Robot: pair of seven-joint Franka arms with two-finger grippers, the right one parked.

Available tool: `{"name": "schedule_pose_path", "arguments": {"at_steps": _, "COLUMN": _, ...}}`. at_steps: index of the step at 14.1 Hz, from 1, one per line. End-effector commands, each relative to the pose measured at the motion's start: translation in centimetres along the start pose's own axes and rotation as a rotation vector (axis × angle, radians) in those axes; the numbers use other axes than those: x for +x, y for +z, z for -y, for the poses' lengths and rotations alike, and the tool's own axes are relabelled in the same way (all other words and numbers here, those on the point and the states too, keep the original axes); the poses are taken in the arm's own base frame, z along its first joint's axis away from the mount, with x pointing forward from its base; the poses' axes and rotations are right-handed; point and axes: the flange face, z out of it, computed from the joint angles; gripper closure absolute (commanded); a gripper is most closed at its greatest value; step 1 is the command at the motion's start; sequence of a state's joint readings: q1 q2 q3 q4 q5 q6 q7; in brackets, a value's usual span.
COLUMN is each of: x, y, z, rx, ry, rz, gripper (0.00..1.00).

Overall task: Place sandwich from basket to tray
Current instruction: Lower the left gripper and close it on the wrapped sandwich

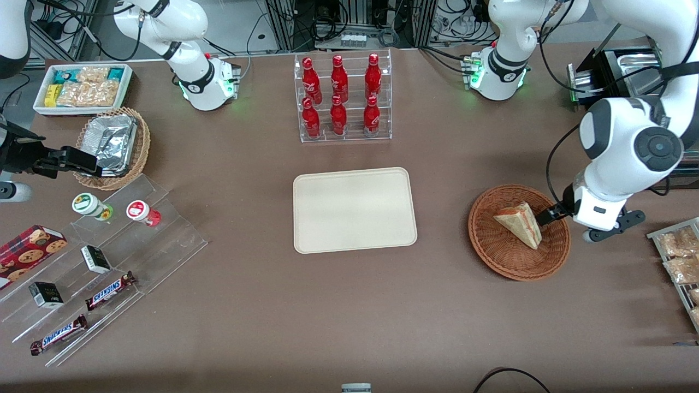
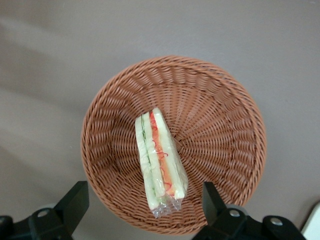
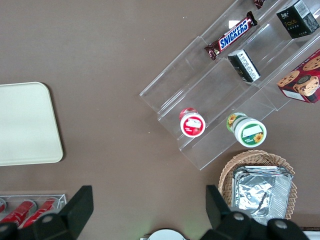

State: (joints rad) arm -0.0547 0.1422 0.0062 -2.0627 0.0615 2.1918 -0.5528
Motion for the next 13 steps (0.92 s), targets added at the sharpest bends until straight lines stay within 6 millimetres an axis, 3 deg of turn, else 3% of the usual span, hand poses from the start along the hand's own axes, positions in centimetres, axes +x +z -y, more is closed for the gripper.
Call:
{"name": "schedule_pose_path", "arguments": {"at_steps": 1, "x": -1.1, "y": 1.1, "z": 0.1, "rx": -0.028, "ry": -0.139, "rz": -0.029, "gripper": 0.0}}
{"name": "schedule_pose_path", "arguments": {"at_steps": 4, "x": -2.6, "y": 3.0, "z": -2.0, "rx": -0.053, "ry": -0.242, "rz": -0.046, "gripper": 0.0}}
{"name": "schedule_pose_path", "arguments": {"at_steps": 13, "x": -3.0, "y": 8.3, "z": -1.6, "rx": -0.028, "ry": -0.282, "rz": -0.009, "gripper": 0.0}}
